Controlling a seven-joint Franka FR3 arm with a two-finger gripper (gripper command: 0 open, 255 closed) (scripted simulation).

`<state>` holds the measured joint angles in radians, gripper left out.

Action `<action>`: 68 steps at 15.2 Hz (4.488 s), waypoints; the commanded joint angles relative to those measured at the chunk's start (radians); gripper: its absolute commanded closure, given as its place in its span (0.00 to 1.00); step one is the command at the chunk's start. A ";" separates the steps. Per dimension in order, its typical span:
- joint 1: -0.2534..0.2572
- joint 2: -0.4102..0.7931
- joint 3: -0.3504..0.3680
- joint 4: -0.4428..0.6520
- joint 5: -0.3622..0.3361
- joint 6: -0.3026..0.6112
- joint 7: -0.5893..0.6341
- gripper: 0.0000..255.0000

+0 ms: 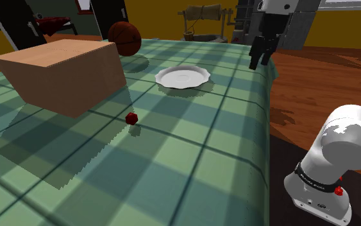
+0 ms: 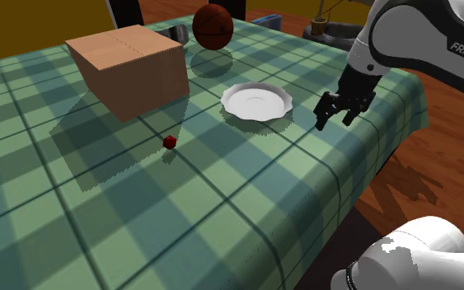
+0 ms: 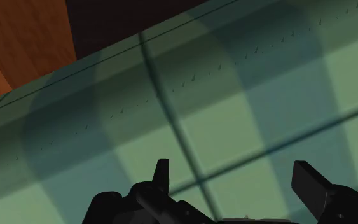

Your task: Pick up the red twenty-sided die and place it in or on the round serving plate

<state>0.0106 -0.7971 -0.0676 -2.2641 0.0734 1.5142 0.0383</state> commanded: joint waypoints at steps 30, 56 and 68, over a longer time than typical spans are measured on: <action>0.138 0.918 0.490 0.683 -0.078 0.194 0.696 0.00; 0.286 1.293 0.497 1.034 -0.234 0.169 0.852 1.00; 0.301 1.307 0.497 1.124 -0.238 0.093 0.851 1.00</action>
<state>0.3096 0.5079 0.4295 -1.1592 -0.1642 1.6242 0.8916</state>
